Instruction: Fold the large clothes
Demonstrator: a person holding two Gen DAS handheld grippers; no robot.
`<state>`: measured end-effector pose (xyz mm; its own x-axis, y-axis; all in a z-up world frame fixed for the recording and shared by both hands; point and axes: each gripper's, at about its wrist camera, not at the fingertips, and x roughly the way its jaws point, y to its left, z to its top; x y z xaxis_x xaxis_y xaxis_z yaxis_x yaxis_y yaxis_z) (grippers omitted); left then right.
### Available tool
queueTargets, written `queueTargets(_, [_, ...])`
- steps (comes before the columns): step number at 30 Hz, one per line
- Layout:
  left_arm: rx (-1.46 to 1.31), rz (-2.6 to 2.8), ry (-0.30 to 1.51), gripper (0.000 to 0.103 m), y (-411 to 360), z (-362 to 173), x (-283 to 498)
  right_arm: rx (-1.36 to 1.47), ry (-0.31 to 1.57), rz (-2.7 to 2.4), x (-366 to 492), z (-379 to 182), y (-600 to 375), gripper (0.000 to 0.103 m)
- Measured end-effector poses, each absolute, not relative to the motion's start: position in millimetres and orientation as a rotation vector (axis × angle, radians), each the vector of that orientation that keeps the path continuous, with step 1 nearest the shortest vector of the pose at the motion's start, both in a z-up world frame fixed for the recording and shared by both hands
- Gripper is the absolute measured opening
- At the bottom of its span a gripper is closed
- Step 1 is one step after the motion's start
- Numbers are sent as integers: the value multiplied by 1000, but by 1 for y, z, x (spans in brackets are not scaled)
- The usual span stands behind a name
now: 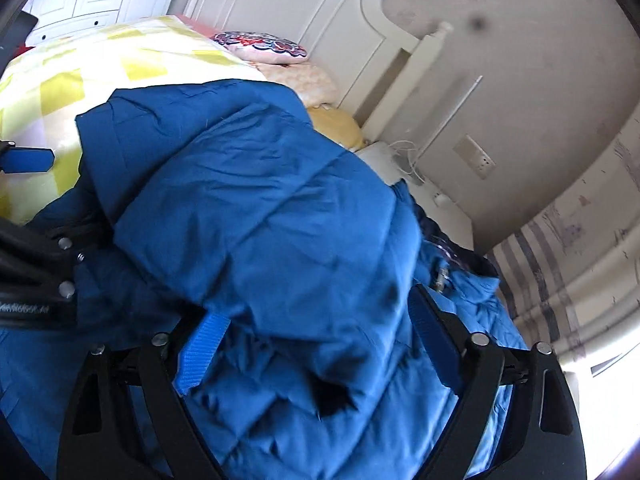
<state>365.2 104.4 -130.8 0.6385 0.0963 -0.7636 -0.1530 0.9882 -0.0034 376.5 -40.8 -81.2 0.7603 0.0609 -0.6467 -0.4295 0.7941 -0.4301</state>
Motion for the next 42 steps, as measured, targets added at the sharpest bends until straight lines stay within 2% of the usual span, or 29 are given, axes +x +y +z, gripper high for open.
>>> queueTargets(2, [-72,141,868,101,106,-131,366,-555,653,316,375,-76,-44,40])
queueTargets(5, [-81,136,870,101,108,-131,365,-303,601,336,371,-42,-89,27])
queueTargets(9, [-83,134,870,101,110,-131,364,208,581,267,368,-22,-204,27])
queueTargets(12, [-77,137,870,101,110,-131,364,552,685,167,368,-58,-287,28])
queueTargets(15, [-76,136,870,101,110,-131,363,632,781,121,367,-93,-318,36])
queueTargets(17, [-76,137,869,101,110,-130,363,718,785,182,369,-104,-329,52])
queueTargets(18, [-76,137,869,101,110,-130,363,740,764,198,368,-104,-332,57])
queueTargets(19, [-76,137,869,101,110,-130,363,734,748,198,369,-101,-332,67])
queueTargets(20, [-74,138,869,101,109,-130,363,719,729,201,369,-97,-331,70])
queueTargets(22, [-71,140,869,101,109,-130,363,686,703,185,370,-91,-330,70])
queueTargets(23, [-69,141,868,101,110,-130,363,679,695,179,372,-92,-331,68])
queueTargets(24, [-69,141,869,101,110,-130,363,683,692,179,374,-95,-331,61])
queueTargets(25, [-69,141,869,101,110,-130,363,685,691,173,372,-97,-332,36])
queueTargets(28, [-72,139,869,101,109,-130,362,736,647,176,356,-97,-338,24])
queueTargets(35, [-104,121,876,101,114,-131,362,585,538,150,294,-42,-326,21])
queueTargets(37, [-105,119,877,101,114,-131,362,578,584,131,295,-53,-329,21])
queueTargets(40, [-102,121,876,101,114,-131,361,627,748,108,312,-98,-339,21])
queueTargets(42, [-107,119,877,101,115,-131,360,707,762,120,310,-109,-348,26])
